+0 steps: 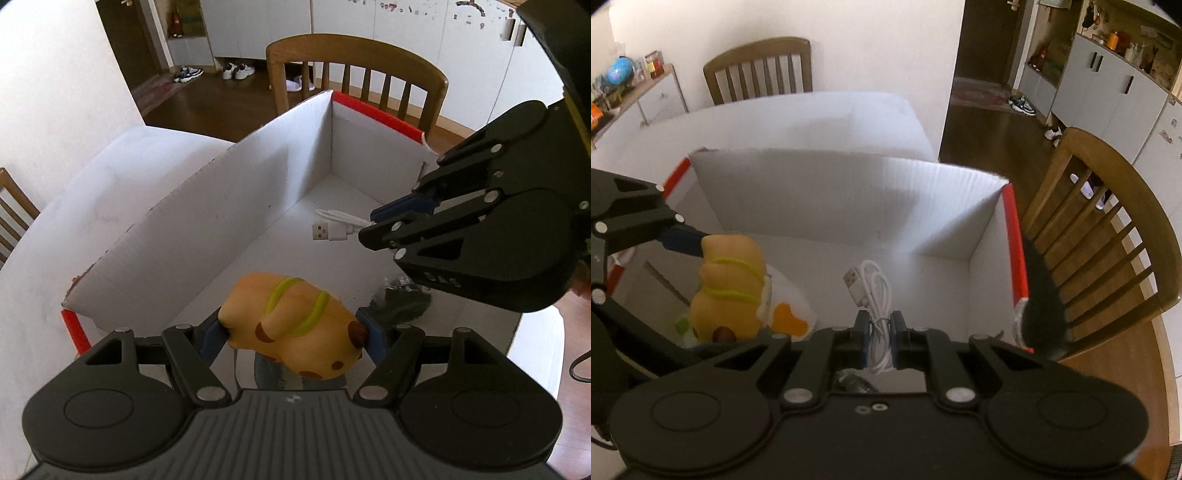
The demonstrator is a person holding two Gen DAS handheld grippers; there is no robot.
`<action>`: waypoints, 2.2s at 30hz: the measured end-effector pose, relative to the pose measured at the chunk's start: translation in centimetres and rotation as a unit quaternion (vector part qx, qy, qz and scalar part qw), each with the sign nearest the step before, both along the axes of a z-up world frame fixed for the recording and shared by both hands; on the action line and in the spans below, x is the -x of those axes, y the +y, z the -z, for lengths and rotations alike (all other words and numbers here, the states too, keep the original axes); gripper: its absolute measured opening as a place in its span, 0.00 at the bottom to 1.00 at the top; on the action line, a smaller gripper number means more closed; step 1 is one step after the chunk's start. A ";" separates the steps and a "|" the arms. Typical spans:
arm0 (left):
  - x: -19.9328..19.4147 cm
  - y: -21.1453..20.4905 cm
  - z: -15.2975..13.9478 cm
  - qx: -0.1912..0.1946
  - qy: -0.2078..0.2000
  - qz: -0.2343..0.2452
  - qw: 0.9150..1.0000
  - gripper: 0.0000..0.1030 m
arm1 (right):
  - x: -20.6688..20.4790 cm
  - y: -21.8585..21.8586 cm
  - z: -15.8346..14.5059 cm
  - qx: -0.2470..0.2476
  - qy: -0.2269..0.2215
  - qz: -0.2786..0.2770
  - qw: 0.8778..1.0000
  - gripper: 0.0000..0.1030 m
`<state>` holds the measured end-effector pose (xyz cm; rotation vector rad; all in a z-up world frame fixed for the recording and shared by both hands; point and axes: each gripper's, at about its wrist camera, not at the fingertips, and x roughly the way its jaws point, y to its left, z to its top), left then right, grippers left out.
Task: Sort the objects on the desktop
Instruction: 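Carry the yellow toy and white cable with both tools into the red shoebox, then open the left tool to drop the toy while the right tool releases the cable, then withdraw both tools from the shoebox toward the remaining items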
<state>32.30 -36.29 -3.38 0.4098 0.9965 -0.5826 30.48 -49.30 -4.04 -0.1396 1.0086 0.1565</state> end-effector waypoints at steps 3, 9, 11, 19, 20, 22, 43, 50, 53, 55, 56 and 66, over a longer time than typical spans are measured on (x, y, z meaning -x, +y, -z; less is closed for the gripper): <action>-0.4 -0.3 0.2 -0.004 0.003 0.002 1.000 0.72 | -0.7 0.2 0.7 0.002 0.010 0.003 1.000 0.10; -1.1 -0.7 1.0 -0.016 0.013 0.004 1.000 0.72 | -1.4 0.6 1.9 0.009 0.032 0.000 0.999 0.10; -1.3 -0.7 1.3 -0.016 0.017 0.004 1.000 0.72 | -1.6 0.6 2.2 0.012 0.042 0.002 0.999 0.10; -2.1 -0.5 2.4 -0.021 0.038 0.002 0.999 0.72 | -1.9 1.0 2.8 0.016 0.070 0.004 0.997 0.14; -2.1 -0.4 2.5 -0.021 0.038 0.001 0.999 0.73 | -1.9 1.0 2.8 0.013 0.072 0.003 0.997 0.17; -2.0 -0.4 2.6 -0.022 0.036 0.003 0.999 0.73 | -1.7 0.9 2.6 0.010 0.069 0.005 0.998 0.18; -0.2 0.9 0.2 0.023 0.013 -0.001 1.000 0.74 | 1.1 0.2 -2.2 -0.035 0.028 -0.006 0.999 0.30; 1.3 2.1 -1.3 0.043 0.000 -0.004 0.999 0.74 | 2.2 0.2 -4.1 -0.035 0.002 -0.010 0.999 0.52; 1.9 2.7 -1.9 0.052 -0.006 -0.006 0.999 0.74 | 2.6 0.2 -4.7 -0.039 -0.003 -0.011 0.999 0.56; 2.3 3.3 -2.2 0.060 -0.010 -0.009 0.998 0.74 | 3.2 0.3 -5.1 -0.040 -0.008 -0.011 0.999 0.57; 2.6 3.6 -2.4 0.063 -0.012 -0.012 0.998 0.74 | 3.5 0.3 -5.2 -0.040 -0.010 -0.011 0.999 0.57; 5.7 6.8 -4.3 0.093 -0.036 -0.037 0.994 0.74 | 5.6 2.4 -6.6 -0.050 -0.026 -0.020 0.998 0.59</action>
